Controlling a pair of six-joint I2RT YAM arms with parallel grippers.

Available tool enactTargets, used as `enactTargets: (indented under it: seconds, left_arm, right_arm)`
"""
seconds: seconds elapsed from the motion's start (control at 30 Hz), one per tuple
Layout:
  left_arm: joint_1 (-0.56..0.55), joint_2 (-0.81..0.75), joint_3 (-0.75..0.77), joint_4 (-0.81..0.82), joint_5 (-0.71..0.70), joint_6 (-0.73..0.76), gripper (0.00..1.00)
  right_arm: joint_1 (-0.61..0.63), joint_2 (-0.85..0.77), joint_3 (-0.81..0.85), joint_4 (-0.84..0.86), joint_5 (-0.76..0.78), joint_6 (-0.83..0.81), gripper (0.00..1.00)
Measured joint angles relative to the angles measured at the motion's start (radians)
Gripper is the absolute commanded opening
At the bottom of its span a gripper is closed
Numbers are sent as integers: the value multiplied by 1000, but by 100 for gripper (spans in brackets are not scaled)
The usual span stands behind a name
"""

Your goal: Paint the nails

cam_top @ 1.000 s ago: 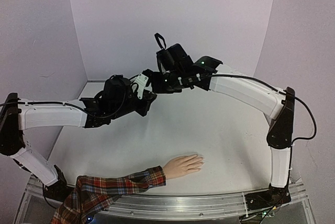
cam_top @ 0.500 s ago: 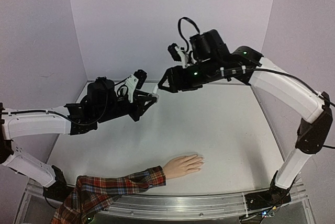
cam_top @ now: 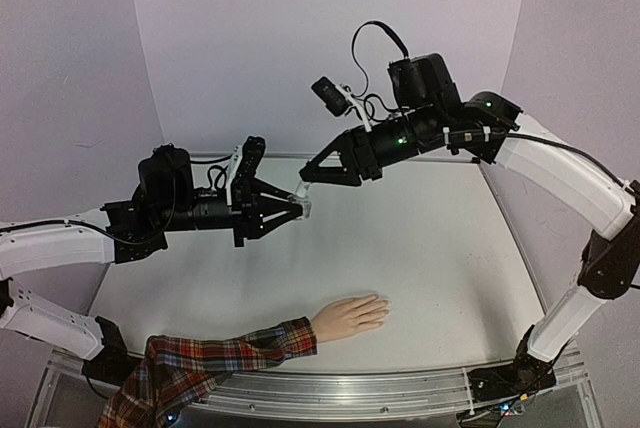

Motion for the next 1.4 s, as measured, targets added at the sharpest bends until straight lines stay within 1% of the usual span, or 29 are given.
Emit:
enactTargets:
  seconds: [0.07, 0.2, 0.37, 0.47, 0.57, 0.6, 0.7, 0.73, 0.8, 0.9, 0.93, 1.13, 1.3, 1.4]
  left_arm:
    - [0, 0, 0, 2, 28, -3, 0]
    - [1, 0, 0, 14, 64, -5, 0]
    - [3, 0, 0, 23, 92, -8, 0]
    - [5, 0, 0, 27, 103, -8, 0]
    - [7, 0, 0, 28, 107, -8, 0]
    - [8, 0, 0, 29, 108, -8, 0]
    - [11, 1, 0, 34, 108, -14, 0]
    - [11, 1, 0, 34, 108, -18, 0]
    - [13, 1, 0, 34, 109, -25, 0]
    - [15, 3, 0, 33, 111, -30, 0]
    - [16, 4, 1, 32, 116, -34, 0]
    - [40, 31, 43, -14, 172, -66, 0]
    - [86, 61, 90, -94, 270, -110, 0]
    - [108, 93, 136, -163, 310, -130, 0]
  right_arm:
    - [0, 4, -7, 20, -35, -3, 37]
    - [0, 9, -14, 36, -72, -5, 47]
    - [0, 15, -20, 49, -82, -5, 47]
    - [0, 24, -20, 57, -91, -4, 38]
    - [0, 29, -32, 72, -98, 4, 28]
    - [0, 29, -38, 76, -100, 5, 27]
    - [0, 29, -55, 87, -107, 10, 28]
    - [0, 29, -60, 89, -109, 11, 26]
    - [0, 29, -66, 93, -111, 10, 20]
    - [0, 29, -72, 100, -114, 11, 2]
    - [0, 29, -74, 104, -113, 11, 0]
    - [-3, 29, -84, 112, -114, -6, 0]
    - [-3, 29, -118, 151, -108, -46, 0]
    - [-2, 29, -129, 157, -75, -72, 0]
